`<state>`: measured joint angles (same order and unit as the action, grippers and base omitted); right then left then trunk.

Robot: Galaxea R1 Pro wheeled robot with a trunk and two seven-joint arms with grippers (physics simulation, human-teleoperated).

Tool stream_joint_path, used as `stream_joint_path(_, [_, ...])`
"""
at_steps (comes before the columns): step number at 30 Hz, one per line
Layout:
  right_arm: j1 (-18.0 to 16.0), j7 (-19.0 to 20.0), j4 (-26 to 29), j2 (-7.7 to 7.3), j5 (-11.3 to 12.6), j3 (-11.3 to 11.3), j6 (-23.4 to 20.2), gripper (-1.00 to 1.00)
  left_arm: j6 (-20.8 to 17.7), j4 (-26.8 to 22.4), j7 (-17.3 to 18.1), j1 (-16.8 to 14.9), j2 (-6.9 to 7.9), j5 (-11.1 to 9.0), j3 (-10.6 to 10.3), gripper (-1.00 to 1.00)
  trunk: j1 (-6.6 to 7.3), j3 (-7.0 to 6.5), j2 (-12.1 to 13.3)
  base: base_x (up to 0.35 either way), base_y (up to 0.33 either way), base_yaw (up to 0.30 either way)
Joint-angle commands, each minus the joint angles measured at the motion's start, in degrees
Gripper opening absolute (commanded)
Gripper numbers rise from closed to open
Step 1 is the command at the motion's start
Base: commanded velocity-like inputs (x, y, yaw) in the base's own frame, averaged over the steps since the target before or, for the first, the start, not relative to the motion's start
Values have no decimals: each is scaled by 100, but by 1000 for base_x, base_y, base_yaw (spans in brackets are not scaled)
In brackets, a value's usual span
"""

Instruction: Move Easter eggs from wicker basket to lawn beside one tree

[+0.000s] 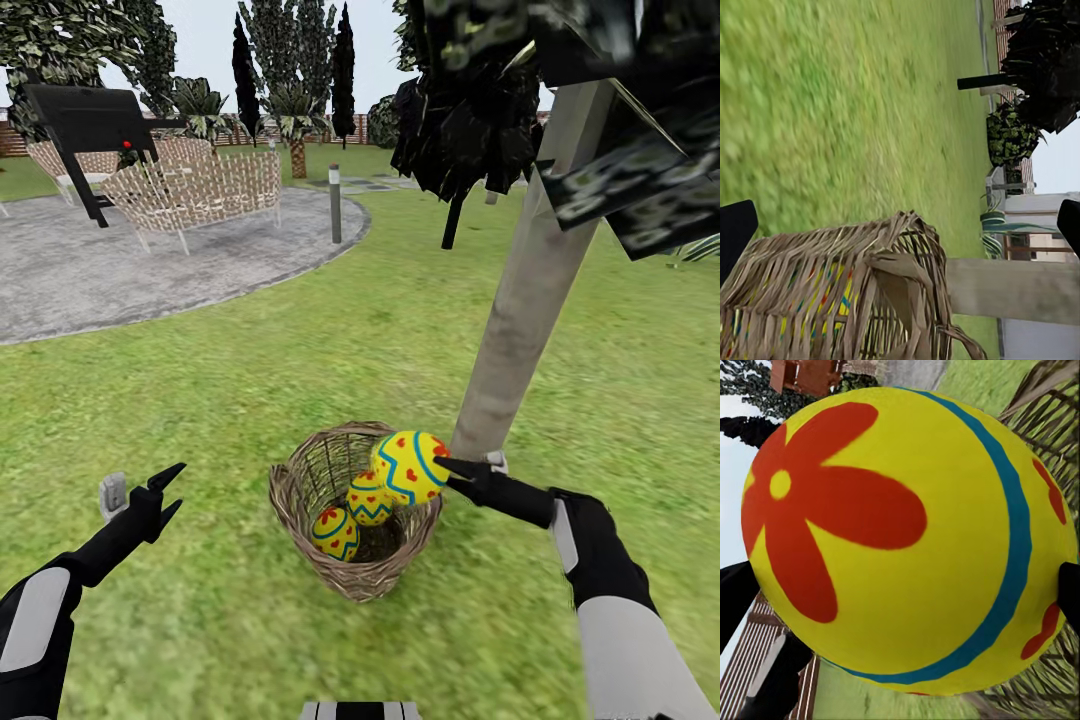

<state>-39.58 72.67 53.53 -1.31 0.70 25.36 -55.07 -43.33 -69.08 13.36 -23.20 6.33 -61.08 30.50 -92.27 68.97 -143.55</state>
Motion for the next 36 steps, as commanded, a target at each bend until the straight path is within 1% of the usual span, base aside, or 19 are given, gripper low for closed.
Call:
stream_joint_path(1, [1, 10, 0, -30, 0, 81, -1, -100, 0, 0, 0, 0, 0, 0, 0, 100, 0, 0, 0, 0, 0, 0])
stream_joint_path(2, [2, 16, 0, -57, 0, 191, -2, -100, 0, 0, 2, 0, 0, 0, 0, 100, 0, 0, 0, 0, 0, 0])
stream_joint_path(4, [3, 20, 0, -74, 0, 240, -3, -100, 0, 0, 4, 0, 0, 0, -1, 100, 0, 0, 0, 0, 0, 0])
stream_joint_path(7, [3, 27, 0, -79, 0, 249, -4, -100, 0, -5, 4, 0, 0, 0, -8, 100, 0, 0, 0, -32, -177, 0])
stream_joint_path(17, [3, 36, 0, -97, 4, 262, 5, -100, 0, -22, 3, 0, 0, 0, -9, 100, 0, 0, 0, -73, -295, 0])
stream_joint_path(21, [3, 29, 8, -199, -18, 295, 12, -100, 0, -40, 7, 0, 0, 0, -9, 100, 0, 0, 0, -74, -298, 0])
stream_joint_path(23, [3, 26, 16, -301, -39, 524, 21, -100, 0, -37, 8, 0, 0, 0, -14, 100, 0, 0, 0, -34, -221, 0])
stream_joint_path(25, [3, 14, 17, -361, -62, 625, 40, -100, 0, -39, 9, 0, 0, 0, -14, 100, 0, 0, 0, -6, -50, 0])
stream_joint_path(26, [6, 11, 12, -431, -67, 645, 49, -100, 0, -45, 9, 0, 0, 0, -15, 100, 0, 0, 0, -1, -11, 0])
stream_joint_path(28, [34, 5, 9, -495, -69, 653, 59, -100, -5, -63, 9, 0, 0, 0, -17, 100, 0, 0, 0, 0, -4, 0])
stream_joint_path(31, [74, -80, -4, -524, -76, 654, 81, -100, -17, -87, 16, 0, 2, 0, -17, 100, 0, 0, 0, 0, 0, 0])
stream_joint_path(32, [93, -148, -8, -524, -77, 655, 94, -100, -25, -105, 17, 0, -1, 0, -17, 100, 0, 0, 0, 0, 0, 0])
stream_joint_path(34, [152, -550, -27, -508, -80, 655, 267, -100, -37, -140, 18, 0, -15, -2, -26, 100, 0, 0, 0, 0, 0, 0])
stream_joint_path(35, [162, -920, -99, -493, -79, 649, 492, -100, -44, -162, 18, 0, -20, -6, -67, 100, 0, 0, 0, 0, 0, 0])
stream_joint_path(36, [167, -1304, -205, -481, -82, 647, 779, -100, -47, -190, 18, 0, -14, -17, -168, 100, 0, 0, 0, 0, 0, 0])
